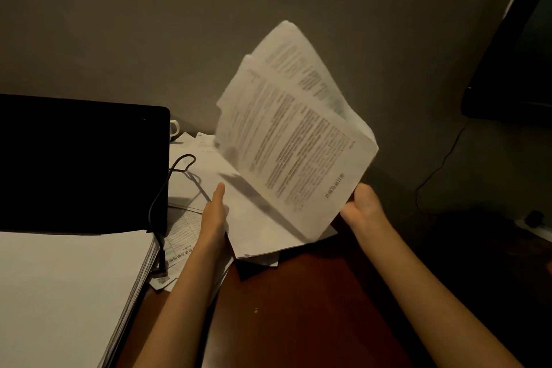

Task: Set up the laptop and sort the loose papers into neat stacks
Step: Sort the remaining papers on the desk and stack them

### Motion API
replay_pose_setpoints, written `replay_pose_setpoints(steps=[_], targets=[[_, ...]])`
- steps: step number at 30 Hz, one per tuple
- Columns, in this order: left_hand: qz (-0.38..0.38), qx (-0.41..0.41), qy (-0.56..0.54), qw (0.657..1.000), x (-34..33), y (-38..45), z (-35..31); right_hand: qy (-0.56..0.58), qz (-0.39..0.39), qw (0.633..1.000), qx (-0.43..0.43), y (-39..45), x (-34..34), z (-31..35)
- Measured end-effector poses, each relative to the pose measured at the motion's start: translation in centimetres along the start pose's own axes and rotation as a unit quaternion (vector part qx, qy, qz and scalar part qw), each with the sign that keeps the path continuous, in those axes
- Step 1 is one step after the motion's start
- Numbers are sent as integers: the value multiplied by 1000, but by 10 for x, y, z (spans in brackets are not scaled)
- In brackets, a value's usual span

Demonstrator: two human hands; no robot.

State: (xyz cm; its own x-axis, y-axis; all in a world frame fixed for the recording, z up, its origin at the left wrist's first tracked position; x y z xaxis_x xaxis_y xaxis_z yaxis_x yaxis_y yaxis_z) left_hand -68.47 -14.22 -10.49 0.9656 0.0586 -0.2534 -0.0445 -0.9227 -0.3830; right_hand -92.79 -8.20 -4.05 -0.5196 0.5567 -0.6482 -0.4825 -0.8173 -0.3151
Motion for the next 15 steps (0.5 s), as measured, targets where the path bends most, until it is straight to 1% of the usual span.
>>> replay_pose_setpoints(steps=[3, 5, 8, 10, 12, 13, 15], targets=[[16, -33, -12, 999, -5, -12, -7, -28, -32, 999, -20, 4, 10, -2], [27, -43, -23, 998, -7, -13, -7, -41, -77, 994, -68, 7, 26, -16], [60, -12, -52, 997, -10, -18, -3, -82, -127, 984, -95, 8, 55, -32], [58, -15, -68, 996, -10, -16, -2, -72, -136, 983, -103, 5, 64, -36], [60, -13, -82, 995, -11, -17, -3, -57, -140, 984, -90, 0, 66, -31], [66, -11, -87, 994, -13, -18, -4, -51, -130, 986, -91, 0, 66, -29], [70, -9, -85, 994, -14, -17, -3, -97, -66, 989, -93, -4, 59, -29]])
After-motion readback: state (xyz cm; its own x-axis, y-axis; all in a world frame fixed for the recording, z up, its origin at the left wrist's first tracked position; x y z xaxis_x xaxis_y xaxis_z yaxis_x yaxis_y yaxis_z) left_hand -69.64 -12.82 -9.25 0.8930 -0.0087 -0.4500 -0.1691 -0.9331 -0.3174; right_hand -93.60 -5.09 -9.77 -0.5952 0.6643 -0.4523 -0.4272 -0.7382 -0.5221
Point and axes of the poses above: each hand's wrist, its own y-axis towards the middle knuckle, its own x-axis out of the back of the hand, z = x × y, the point moved 7 cm from there along y, towards the middle knuckle, and after that the axes turned 5 degrees about y, right-handed, at the moved point
